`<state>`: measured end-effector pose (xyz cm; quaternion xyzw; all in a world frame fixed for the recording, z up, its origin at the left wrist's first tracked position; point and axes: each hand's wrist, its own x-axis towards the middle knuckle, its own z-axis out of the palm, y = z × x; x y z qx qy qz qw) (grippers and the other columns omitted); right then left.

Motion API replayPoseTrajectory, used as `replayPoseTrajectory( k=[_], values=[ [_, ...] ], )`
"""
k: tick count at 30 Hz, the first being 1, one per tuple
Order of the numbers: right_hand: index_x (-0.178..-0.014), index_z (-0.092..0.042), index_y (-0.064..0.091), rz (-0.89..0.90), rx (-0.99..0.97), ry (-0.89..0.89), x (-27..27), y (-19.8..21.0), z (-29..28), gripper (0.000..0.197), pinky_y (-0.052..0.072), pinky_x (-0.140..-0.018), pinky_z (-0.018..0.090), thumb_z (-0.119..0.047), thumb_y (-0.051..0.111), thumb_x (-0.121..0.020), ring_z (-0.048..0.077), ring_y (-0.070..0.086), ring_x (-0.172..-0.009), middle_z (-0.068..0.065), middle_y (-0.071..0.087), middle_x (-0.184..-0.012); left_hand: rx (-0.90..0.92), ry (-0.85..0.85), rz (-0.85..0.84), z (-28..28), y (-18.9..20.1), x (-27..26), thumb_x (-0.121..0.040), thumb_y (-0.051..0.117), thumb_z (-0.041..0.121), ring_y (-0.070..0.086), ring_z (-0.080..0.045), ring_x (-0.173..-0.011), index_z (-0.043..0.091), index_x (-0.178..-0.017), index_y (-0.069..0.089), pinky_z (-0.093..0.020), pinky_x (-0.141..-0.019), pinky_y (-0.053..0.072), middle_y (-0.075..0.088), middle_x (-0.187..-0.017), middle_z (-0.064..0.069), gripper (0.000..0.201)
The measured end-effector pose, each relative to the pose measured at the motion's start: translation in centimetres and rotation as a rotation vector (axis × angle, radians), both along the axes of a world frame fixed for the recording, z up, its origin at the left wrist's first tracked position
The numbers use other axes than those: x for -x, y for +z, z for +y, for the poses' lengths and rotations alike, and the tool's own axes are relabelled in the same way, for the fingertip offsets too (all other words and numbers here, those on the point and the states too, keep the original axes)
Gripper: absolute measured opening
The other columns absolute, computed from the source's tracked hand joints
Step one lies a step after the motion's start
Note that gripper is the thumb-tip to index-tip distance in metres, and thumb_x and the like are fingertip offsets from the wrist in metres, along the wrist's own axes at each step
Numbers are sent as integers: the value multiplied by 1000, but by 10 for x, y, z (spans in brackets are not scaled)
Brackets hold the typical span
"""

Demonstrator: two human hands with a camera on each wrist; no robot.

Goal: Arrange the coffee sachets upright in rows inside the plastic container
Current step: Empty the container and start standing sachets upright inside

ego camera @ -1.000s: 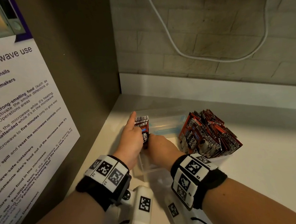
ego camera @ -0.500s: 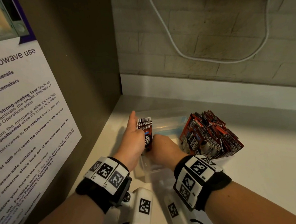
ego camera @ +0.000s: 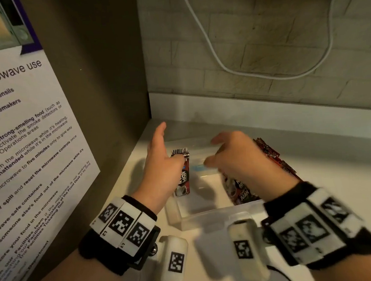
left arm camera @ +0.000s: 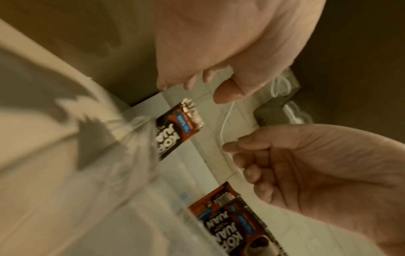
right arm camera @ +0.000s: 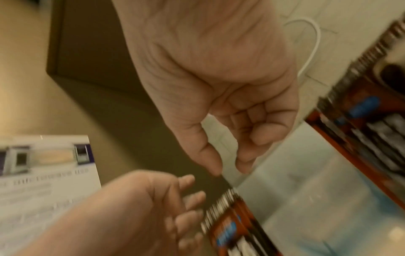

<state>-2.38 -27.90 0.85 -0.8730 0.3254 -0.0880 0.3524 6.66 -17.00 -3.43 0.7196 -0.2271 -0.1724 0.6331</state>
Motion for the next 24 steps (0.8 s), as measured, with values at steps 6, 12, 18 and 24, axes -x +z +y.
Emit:
replayPoseTrajectory(
  k=[6,12,18,24],
  values=[
    [-116,-25,58,-199,63,-92,40,34,-35,47,47,-66,29,-25,78,-73,16,62,-76,-1,66,-88,35,-117,-245,-11,26,25,-85,56,2,39,0,-119,32,-134,42,-8,-97,31,41,-139,11,60],
    [-146,-34,21,335,430,236,58,16,-60,120,36,-104,41,-47,86,-46,20,36,-126,-3,38,-139,-375,-532,42,-59,2,45,-75,74,20,31,-24,-137,31,-153,8,-35,-108,35,24,-152,-5,103],
    [-146,-47,-8,617,504,306,57,-15,-77,139,7,-115,54,-60,84,-42,25,-7,-145,-12,-8,-157,-559,-529,86,-80,-18,38,-67,84,23,20,-31,-141,35,-151,-12,-45,-113,29,12,-155,-13,128],
    [-144,-49,-15,650,511,350,47,-20,-78,145,-5,-111,62,-63,84,-39,28,-22,-144,-14,-22,-156,-590,-553,71,-88,-24,44,-70,80,22,21,-35,-141,35,-152,-6,-49,-106,41,7,-155,-10,120]
  ],
)
